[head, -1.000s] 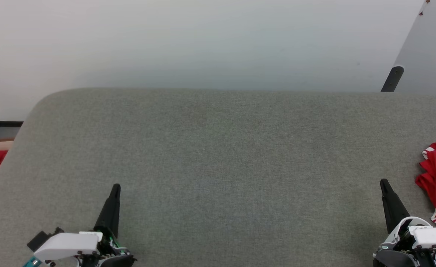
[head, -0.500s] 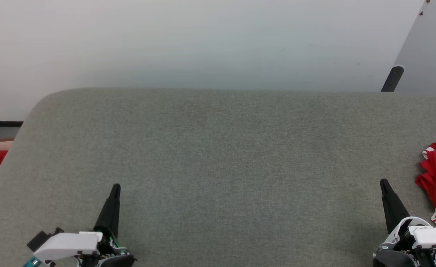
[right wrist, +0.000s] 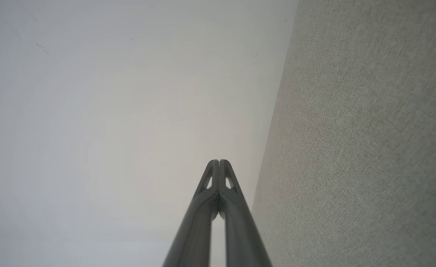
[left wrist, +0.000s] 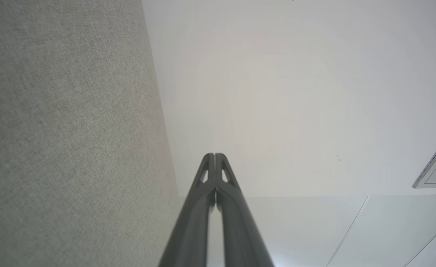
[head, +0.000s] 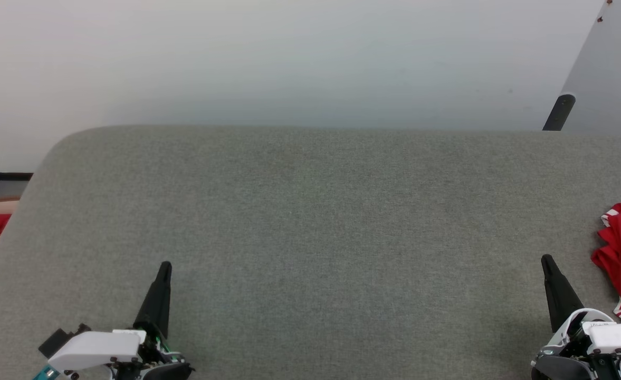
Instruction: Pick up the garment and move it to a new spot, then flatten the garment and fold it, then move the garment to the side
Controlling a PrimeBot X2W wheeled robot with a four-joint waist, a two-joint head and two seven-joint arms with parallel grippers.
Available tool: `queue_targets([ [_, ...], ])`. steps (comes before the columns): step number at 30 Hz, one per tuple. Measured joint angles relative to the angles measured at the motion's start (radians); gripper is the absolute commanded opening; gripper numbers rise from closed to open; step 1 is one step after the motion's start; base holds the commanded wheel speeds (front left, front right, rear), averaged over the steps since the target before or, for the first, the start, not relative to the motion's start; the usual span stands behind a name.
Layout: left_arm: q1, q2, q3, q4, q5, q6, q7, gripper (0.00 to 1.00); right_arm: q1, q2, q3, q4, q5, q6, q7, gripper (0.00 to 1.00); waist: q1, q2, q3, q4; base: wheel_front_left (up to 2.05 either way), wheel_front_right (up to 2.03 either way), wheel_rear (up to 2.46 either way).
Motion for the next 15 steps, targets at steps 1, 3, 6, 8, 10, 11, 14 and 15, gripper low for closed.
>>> queue_targets([
  [1, 0.0, 0.0, 0.0, 0.0, 0.0, 0.0, 0.0, 0.0, 0.0, 0.0, 0.0, 0.0, 0.0, 0.0, 0.0, 0.0, 0.0, 0.0, 0.0, 0.0, 0.0, 0.0, 0.0],
  [3, 0.0, 0.0, 0.0, 0.0, 0.0, 0.0, 0.0, 0.0, 0.0, 0.0, 0.0, 0.0, 0.0, 0.0, 0.0, 0.0, 0.0, 0.0, 0.0, 0.0, 0.0, 0.0, 0.0],
  [6, 0.0, 0.0, 0.0, 0.0, 0.0, 0.0, 0.0, 0.0, 0.0, 0.0, 0.0, 0.0, 0.0, 0.0, 0.0, 0.0, 0.0, 0.0, 0.0, 0.0, 0.0, 0.0, 0.0],
  [8, 0.0, 0.0, 0.0, 0.0, 0.0, 0.0, 0.0, 0.0, 0.0, 0.0, 0.0, 0.0, 0.0, 0.0, 0.0, 0.0, 0.0, 0.0, 0.0, 0.0, 0.0, 0.0, 0.0],
  [10, 0.0, 0.0, 0.0, 0.0, 0.0, 0.0, 0.0, 0.0, 0.0, 0.0, 0.0, 0.0, 0.0, 0.0, 0.0, 0.0, 0.0, 0.0, 0.0, 0.0, 0.0, 0.0, 0.0],
  [11, 0.0, 0.0, 0.0, 0.0, 0.0, 0.0, 0.0, 0.0, 0.0, 0.0, 0.0, 0.0, 0.0, 0.0, 0.0, 0.0, -0.0001, 0.0, 0.0, 0.0, 0.0, 0.0, 0.0],
  [14, 0.0, 0.0, 0.0, 0.0, 0.0, 0.0, 0.0, 0.0, 0.0, 0.0, 0.0, 0.0, 0.0, 0.0, 0.0, 0.0, 0.0, 0.0, 0.0, 0.0, 0.0, 0.0, 0.0],
  [15, 0.0, 0.0, 0.0, 0.0, 0.0, 0.0, 0.0, 0.0, 0.0, 0.0, 0.0, 0.0, 0.0, 0.0, 0.0, 0.0, 0.0, -0.0001, 0.0, 0.0, 0.0, 0.0, 0.0],
])
